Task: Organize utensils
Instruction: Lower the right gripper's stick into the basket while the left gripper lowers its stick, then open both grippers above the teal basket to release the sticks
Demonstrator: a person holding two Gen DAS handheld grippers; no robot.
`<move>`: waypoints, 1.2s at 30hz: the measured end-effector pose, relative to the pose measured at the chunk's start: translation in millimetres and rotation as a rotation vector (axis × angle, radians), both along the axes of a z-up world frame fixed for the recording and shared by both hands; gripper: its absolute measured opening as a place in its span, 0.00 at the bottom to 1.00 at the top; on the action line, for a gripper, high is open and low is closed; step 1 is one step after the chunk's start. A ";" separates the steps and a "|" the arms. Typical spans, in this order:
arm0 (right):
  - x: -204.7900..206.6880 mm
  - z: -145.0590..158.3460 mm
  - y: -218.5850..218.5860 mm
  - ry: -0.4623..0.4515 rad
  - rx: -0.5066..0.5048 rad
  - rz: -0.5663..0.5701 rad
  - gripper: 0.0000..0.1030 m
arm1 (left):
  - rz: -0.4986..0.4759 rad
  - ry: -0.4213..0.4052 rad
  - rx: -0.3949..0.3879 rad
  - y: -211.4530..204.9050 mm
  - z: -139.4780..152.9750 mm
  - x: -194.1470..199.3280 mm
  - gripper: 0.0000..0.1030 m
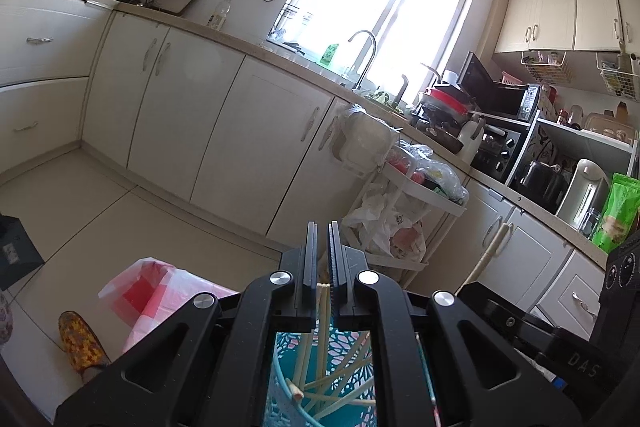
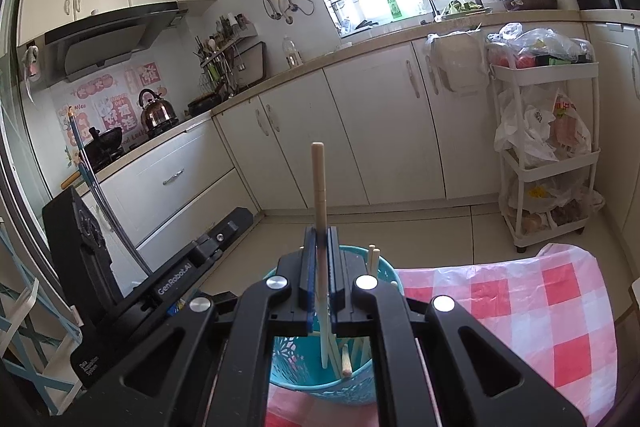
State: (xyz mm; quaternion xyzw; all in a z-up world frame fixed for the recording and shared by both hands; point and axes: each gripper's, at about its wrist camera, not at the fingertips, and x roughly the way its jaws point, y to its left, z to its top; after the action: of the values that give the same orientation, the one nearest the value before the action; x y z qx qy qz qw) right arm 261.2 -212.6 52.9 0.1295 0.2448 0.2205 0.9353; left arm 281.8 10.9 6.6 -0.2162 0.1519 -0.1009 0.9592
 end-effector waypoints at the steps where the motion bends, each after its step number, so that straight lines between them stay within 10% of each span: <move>1: 1.0 -2.6 1.8 0.008 -0.004 0.001 0.06 | -0.003 0.006 0.012 -0.6 -1.2 -3.8 0.05; 12: 5.4 -29.8 13.2 0.073 -0.054 -0.018 0.06 | 0.018 0.069 0.175 -11.8 -5.0 -59.2 0.42; 36: 0.3 -41.3 28.7 0.120 -0.138 -0.069 0.06 | 0.063 0.211 0.309 -3.2 -12.1 -92.5 0.71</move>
State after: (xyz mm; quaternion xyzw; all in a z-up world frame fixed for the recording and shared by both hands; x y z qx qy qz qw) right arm 261.5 -183.9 11.6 0.0860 0.3103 0.1627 0.9326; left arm 189.3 7.8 -5.4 -0.0806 0.2582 -0.0231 0.9624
